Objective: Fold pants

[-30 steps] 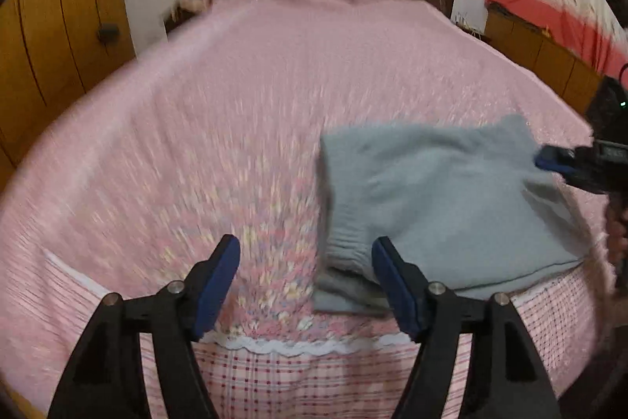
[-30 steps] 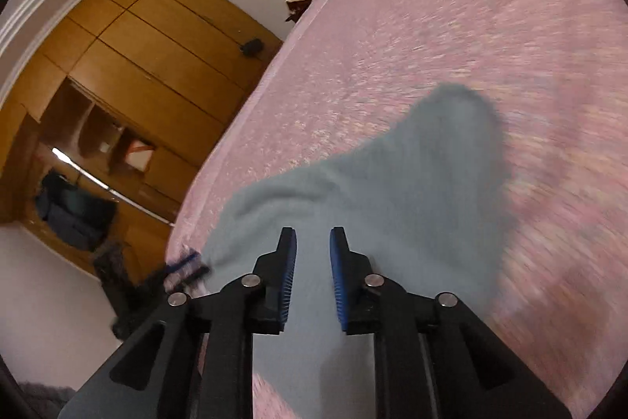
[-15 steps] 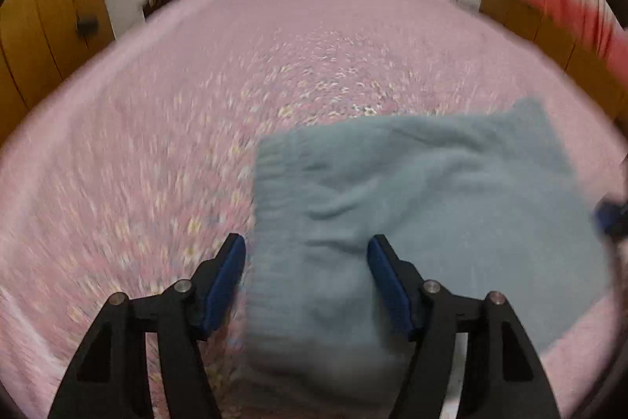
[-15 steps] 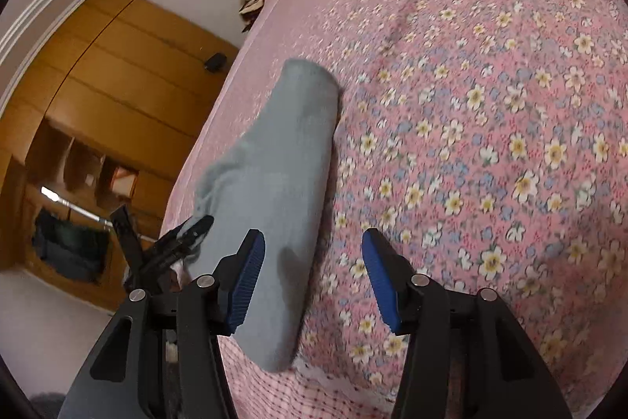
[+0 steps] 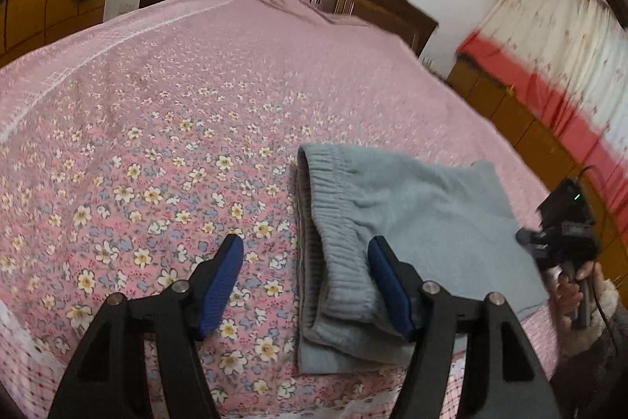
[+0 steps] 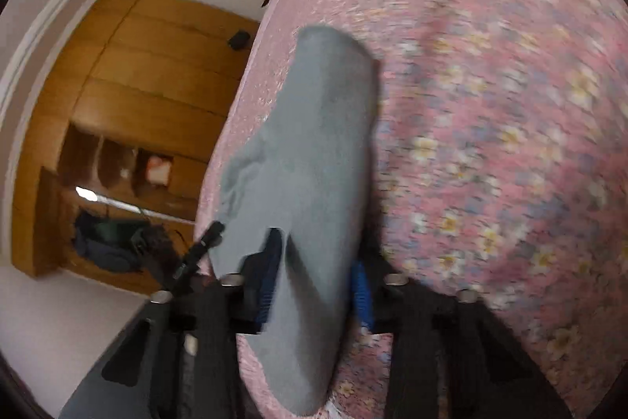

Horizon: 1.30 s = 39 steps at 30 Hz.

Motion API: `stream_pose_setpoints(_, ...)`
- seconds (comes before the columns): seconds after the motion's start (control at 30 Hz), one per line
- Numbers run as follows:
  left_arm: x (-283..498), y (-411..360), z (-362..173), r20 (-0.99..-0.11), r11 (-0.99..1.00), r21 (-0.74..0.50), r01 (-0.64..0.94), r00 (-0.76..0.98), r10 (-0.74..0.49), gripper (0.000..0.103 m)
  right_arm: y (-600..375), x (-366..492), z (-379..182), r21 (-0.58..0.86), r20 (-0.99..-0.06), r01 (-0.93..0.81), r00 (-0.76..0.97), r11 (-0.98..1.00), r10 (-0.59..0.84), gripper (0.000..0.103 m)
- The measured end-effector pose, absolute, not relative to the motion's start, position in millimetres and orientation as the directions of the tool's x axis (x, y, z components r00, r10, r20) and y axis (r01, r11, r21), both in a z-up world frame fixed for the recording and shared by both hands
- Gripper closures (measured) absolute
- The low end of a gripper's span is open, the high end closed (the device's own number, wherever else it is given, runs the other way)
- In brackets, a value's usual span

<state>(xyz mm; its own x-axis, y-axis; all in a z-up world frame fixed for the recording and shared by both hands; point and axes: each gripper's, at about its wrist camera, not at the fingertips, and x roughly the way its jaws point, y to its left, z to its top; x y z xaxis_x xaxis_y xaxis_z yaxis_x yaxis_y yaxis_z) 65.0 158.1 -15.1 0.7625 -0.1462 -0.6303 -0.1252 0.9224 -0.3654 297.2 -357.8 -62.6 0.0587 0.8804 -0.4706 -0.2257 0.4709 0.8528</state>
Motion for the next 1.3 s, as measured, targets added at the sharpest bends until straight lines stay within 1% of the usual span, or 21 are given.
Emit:
stream_pose_setpoints(0.03, 63.1, 161.2, -15.7, -0.622, 0.913, -0.389, -0.125, 0.766, -0.16, 0.034, -366.3, 297.2, -69.3, 0.869, -0.458, -0.183, 0.058, 0.46, 0.887, 0.09)
stream_pose_setpoints(0.07, 60.1, 165.0, -15.6, -0.612, 0.906, -0.407, -0.121, 0.772, -0.172, 0.034, -371.0, 296.8, -72.0, 0.878, -0.449, -0.157, 0.058, 0.452, 0.892, 0.091)
stream_pose_setpoints(0.1, 56.3, 169.3, -14.0, -0.597, 0.897, -0.425, -0.121, 0.782, -0.177, 0.034, -373.4, 295.2, -69.1, 0.872, -0.459, -0.157, 0.064, 0.463, 0.886, 0.092)
stream_pose_setpoints(0.17, 46.8, 180.9, -6.8, -0.576, 0.891, -0.434, -0.133, 0.801, -0.161, 0.034, -370.3, 287.0, -55.3, 0.823, -0.53, -0.187, 0.084, 0.536, 0.844, 0.093)
stream_pose_setpoints(0.2, 39.0, 188.5, 0.7, -0.557, 0.892, -0.425, -0.152, 0.821, -0.126, 0.034, -363.8, 283.1, -43.9, 0.772, -0.6, -0.187, 0.104, 0.608, 0.793, 0.093)
stream_pose_setpoints(0.23, 28.8, 200.1, 9.0, -0.528, 0.889, -0.422, -0.179, 0.846, -0.08, 0.034, -358.7, 280.2, -36.6, 0.732, -0.643, -0.195, 0.118, 0.652, 0.757, 0.093)
stream_pose_setpoints(0.3, 9.0, 225.6, 22.1, -0.485, 0.872, -0.435, -0.226, 0.874, -0.016, 0.033, -336.2, 273.2, -8.3, 0.606, -0.748, -0.231, 0.161, 0.761, 0.644, 0.093)
stream_pose_setpoints(0.33, 3.5, 236.7, 24.1, -0.477, 0.861, -0.447, -0.243, 0.879, 0.0, 0.033, -324.6, 270.1, 5.0, 0.552, -0.785, -0.228, 0.181, 0.802, 0.592, 0.093)
stream_pose_setpoints(0.4, -6.4, 257.6, 21.9, -0.474, 0.821, -0.498, -0.279, 0.881, 0.012, 0.033, -295.2, 265.0, 37.3, 0.465, -0.837, -0.195, 0.221, 0.864, 0.501, 0.093)
stream_pose_setpoints(0.47, -13.0, 272.8, 17.2, -0.488, 0.784, -0.536, -0.313, 0.873, 0.015, 0.034, -267.9, 263.9, 56.5, 0.4, -0.873, -0.127, 0.249, 0.908, 0.419, 0.093)
stream_pose_setpoints(0.5, -15.7, 276.1, 16.8, -0.49, 0.777, -0.541, -0.321, 0.871, 0.019, 0.034, -246.7, 265.1, 64.8, 0.36, -0.892, -0.119, 0.247, 0.925, 0.379, 0.093)
stream_pose_setpoints(0.57, -18.0, 275.3, 21.1, -0.5, 0.79, -0.507, -0.344, 0.864, 0.055, 0.034, -207.8, 268.2, 73.9, 0.259, -0.926, -0.157, 0.239, 0.953, 0.291, 0.093)
stream_pose_setpoints(0.63, -18.2, 268.3, 23.9, -0.508, 0.813, -0.468, -0.346, 0.858, 0.072, 0.034, -160.7, 264.1, 80.7, 0.173, -0.945, -0.201, 0.243, 0.964, 0.22, 0.093)
stream_pose_setpoints(0.77, -13.6, 256.2, 29.6, -0.514, 0.849, -0.415, -0.328, 0.854, 0.079, 0.034, -89.3, 244.2, 74.7, 0.077, -0.96, -0.295, 0.235, 0.953, 0.15, 0.093)
stream_pose_setpoints(0.83, -9.1, 258.0, 27.3, -0.534, 0.844, -0.423, -0.329, 0.843, 0.061, 0.034, -55.5, 229.8, 66.4, 0.035, -0.966, -0.339, 0.228, 0.94, 0.119, 0.093)
stream_pose_setpoints(0.9, -8.5, 263.1, 26.2, -0.529, 0.823, -0.472, -0.317, 0.848, 0.023, 0.034, -31.5, 220.3, 56.3, -0.008, -0.97, -0.371, 0.227, 0.929, 0.082, 0.093)
stream_pose_setpoints(0.93, -10.0, 264.3, 26.9, -0.527, 0.821, -0.476, -0.316, 0.849, 0.022, 0.034, -22.3, 218.2, 51.3, -0.03, -0.971, -0.374, 0.23, 0.927, 0.061, 0.093)
stream_pose_setpoints(1.1, -20.7, 277.0, 30.8, -0.499, 0.81, -0.492, -0.32, 0.866, 0.039, 0.034, -6.8, 223.6, 34.9, -0.054, -0.977, -0.352, 0.213, 0.934, 0.024, 0.093)
stream_pose_setpoints(1.2, -18.1, 286.9, 25.9, -0.509, 0.783, -0.525, -0.334, 0.86, 0.025, 0.034, -3.6, 222.9, 38.1, -0.065, -0.974, -0.352, 0.226, 0.934, 0.017, 0.093)
stream_pose_setpoints(1.3, -16.5, 288.0, 25.3, -0.513, 0.776, -0.532, -0.339, 0.858, 0.023, 0.034, 2.1, 217.5, 46.6, -0.072, -0.97, -0.368, 0.241, 0.927, 0.02, 0.093)
